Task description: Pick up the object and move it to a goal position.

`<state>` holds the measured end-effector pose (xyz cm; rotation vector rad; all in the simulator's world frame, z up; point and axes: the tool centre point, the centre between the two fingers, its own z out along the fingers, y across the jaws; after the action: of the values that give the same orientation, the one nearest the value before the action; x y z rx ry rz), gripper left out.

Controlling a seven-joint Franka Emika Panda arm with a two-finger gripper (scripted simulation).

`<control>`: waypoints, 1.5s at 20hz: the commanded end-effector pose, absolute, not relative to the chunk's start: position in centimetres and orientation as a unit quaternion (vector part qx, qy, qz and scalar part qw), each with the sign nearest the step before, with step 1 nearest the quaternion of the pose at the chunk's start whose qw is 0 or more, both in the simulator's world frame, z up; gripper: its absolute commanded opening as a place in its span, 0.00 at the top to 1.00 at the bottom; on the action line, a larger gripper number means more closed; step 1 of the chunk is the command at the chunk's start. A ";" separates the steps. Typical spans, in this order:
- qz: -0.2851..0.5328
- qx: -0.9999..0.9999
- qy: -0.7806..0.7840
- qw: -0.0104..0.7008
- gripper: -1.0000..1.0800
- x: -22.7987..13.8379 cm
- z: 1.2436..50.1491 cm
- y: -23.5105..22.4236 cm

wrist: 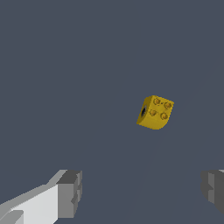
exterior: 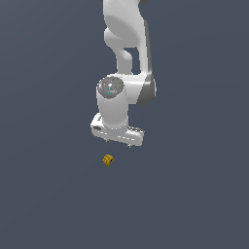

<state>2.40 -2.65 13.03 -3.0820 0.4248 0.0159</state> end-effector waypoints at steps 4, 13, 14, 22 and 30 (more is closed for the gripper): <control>0.004 -0.976 0.217 0.009 0.04 3.8 10.3 -5.0; 0.001 -0.957 0.290 0.001 0.04 4.9 7.6 -7.2; 0.000 -0.956 0.294 0.001 0.04 4.9 7.5 -7.4; 0.001 -0.955 0.298 0.000 0.04 5.0 6.9 -7.5; 0.000 -0.954 0.300 0.000 0.04 4.9 3.4 -7.5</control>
<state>4.91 -7.56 4.15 -2.9969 0.9416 0.0003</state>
